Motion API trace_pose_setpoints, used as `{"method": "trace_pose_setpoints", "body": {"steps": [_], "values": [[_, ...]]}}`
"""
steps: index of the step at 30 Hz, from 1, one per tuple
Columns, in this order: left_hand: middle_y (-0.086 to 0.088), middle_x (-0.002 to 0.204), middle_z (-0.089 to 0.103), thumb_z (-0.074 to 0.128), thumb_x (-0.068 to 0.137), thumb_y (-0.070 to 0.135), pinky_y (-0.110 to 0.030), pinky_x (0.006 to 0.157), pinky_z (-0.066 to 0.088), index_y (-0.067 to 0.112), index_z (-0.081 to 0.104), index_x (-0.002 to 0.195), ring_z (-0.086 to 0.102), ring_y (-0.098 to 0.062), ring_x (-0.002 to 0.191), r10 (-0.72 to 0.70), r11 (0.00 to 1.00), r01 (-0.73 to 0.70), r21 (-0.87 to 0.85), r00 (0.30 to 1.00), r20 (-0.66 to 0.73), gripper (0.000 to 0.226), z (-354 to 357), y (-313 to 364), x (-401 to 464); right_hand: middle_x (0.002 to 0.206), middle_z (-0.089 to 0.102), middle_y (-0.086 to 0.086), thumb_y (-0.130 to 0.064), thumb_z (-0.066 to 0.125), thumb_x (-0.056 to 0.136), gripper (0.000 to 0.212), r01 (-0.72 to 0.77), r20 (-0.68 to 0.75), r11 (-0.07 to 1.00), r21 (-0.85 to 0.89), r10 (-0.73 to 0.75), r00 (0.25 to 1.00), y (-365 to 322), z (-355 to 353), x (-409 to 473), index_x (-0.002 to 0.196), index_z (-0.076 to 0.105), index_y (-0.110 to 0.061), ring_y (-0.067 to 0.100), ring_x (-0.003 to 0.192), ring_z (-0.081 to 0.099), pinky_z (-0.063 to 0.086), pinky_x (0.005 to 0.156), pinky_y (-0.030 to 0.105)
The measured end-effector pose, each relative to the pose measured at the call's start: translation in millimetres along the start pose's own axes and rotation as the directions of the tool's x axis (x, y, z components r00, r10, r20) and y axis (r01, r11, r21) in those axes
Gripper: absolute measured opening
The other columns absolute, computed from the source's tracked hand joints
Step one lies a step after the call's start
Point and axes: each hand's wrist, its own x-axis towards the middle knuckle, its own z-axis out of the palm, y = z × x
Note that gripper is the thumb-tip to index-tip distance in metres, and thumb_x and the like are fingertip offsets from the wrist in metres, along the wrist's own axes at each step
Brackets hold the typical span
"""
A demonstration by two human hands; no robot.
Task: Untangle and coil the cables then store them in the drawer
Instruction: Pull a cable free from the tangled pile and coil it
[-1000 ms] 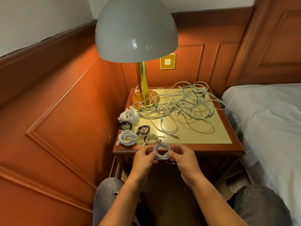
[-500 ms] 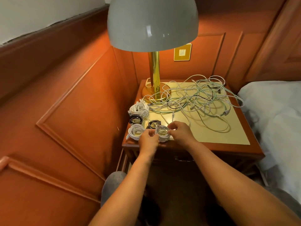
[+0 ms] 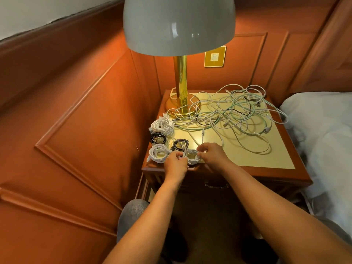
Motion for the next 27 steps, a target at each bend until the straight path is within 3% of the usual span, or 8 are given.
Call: {"method": "trace_pose_setpoints", "body": {"steps": [4,9,13,17,20,27], "values": [[0.0,0.088,0.061,0.057,0.091,0.011,-0.026,0.07,0.043,0.011,0.059,0.111,0.058,-0.016,0.083,0.068,0.996,-0.067,0.056,0.998,-0.006,0.02,-3,3,-6,0.116,0.068,0.009,-0.014,0.058,0.093,0.025,0.027,-0.054,0.999,0.022,-0.026,0.998,1,-7,-9,0.116,0.068,-0.008,0.021,0.106,0.059,0.039,0.083,0.024],[-0.004,0.12,0.053,0.056,0.093,0.015,-0.027,0.09,0.04,0.01,0.056,0.124,0.05,-0.018,0.109,0.231,0.952,-0.219,0.213,0.973,-0.032,0.031,-7,9,-15,0.119,0.067,0.011,-0.005,0.05,0.093,0.028,0.018,-0.167,0.999,0.031,-0.012,0.986,13,-28,-18,0.115,0.068,-0.006,0.025,0.112,0.058,0.042,0.092,0.028],[-0.007,0.121,0.056,0.053,0.093,0.013,-0.031,0.098,0.037,0.008,0.058,0.121,0.048,-0.022,0.116,0.431,0.85,-0.413,0.327,0.902,0.02,0.028,1,27,-14,0.119,0.067,0.011,-0.006,0.05,0.093,0.028,-0.025,-0.21,0.999,0.024,0.03,0.977,22,-39,-22,0.115,0.068,-0.006,0.025,0.11,0.058,0.043,0.092,0.029],[-0.01,0.117,0.06,0.051,0.094,0.012,-0.034,0.094,0.038,0.007,0.06,0.119,0.05,-0.025,0.113,0.534,0.705,-0.539,0.462,0.831,0.155,0.027,16,51,-1,0.12,0.064,0.013,-0.009,0.051,0.094,0.028,-0.041,-0.228,0.999,-0.017,0.036,0.973,27,-43,-21,0.117,0.066,-0.007,0.026,0.109,0.058,0.044,0.089,0.03],[-0.011,0.119,0.061,0.051,0.093,0.014,-0.036,0.093,0.042,0.007,0.061,0.118,0.051,-0.027,0.113,0.521,0.598,-0.577,0.556,0.807,0.277,0.027,29,63,14,0.121,0.064,0.014,-0.014,0.05,0.097,0.028,-0.07,-0.253,0.997,-0.032,0.06,0.966,32,-49,-14,0.12,0.064,-0.006,0.028,0.11,0.058,0.046,0.089,0.033],[-0.014,0.118,0.061,0.053,0.093,0.011,-0.04,0.088,0.049,0.007,0.059,0.118,0.056,-0.032,0.109,0.293,0.365,-0.557,0.746,0.829,0.477,0.027,54,80,40,0.11,0.066,0.017,-0.035,0.053,0.098,0.038,-0.324,-0.193,0.938,-0.124,0.298,0.935,24,-51,13,0.105,0.064,0.001,0.033,0.099,0.061,0.038,0.069,0.028]]}}
